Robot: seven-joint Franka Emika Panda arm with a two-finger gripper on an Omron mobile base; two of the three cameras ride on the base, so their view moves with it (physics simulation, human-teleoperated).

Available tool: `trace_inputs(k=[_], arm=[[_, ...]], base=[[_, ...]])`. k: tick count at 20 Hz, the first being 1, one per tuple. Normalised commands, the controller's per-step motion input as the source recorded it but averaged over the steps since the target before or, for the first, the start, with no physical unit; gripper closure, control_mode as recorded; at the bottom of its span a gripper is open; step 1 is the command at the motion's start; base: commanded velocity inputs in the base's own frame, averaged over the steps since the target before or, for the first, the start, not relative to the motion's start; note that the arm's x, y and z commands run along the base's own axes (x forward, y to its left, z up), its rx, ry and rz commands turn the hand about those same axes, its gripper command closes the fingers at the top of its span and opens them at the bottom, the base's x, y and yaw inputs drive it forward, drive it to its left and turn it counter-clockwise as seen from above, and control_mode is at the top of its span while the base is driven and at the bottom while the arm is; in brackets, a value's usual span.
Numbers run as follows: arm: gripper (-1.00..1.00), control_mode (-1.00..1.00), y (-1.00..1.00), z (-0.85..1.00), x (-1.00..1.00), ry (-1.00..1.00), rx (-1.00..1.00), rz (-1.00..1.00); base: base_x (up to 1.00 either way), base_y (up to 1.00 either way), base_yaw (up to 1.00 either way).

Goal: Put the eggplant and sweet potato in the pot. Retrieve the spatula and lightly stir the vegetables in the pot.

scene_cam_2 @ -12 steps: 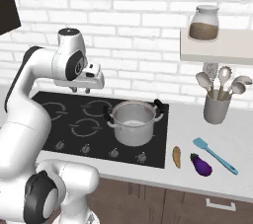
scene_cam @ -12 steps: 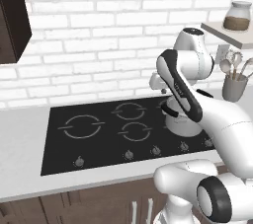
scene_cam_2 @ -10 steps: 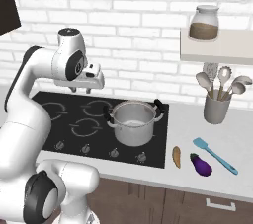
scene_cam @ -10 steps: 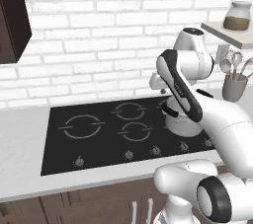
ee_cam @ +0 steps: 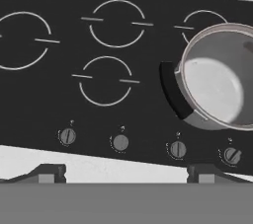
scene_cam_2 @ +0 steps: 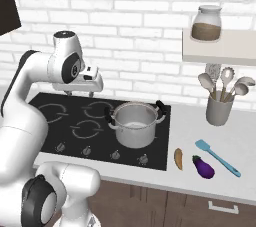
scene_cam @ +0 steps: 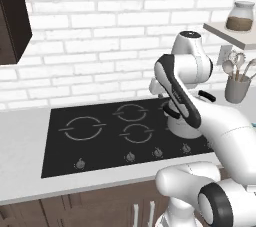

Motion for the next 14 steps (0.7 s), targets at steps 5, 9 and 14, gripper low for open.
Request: trace_inputs(k=[5, 9, 14], arm=[[-1.0, -1.0, 0.0, -0.17, 0.0, 0.09, 0.0, 0.0], [-1.0, -1.0, -0.03, -0.35, 0.0, 0.15, -0.01, 0.0], [-1.0, -1.0, -0.01, -0.19, 0.0, 0.14, 0.0, 0.0]], base=[[0.0, 0.0, 0.0], [0.0, 0.0, 0.0], [0.0, 0.0, 0.0]])
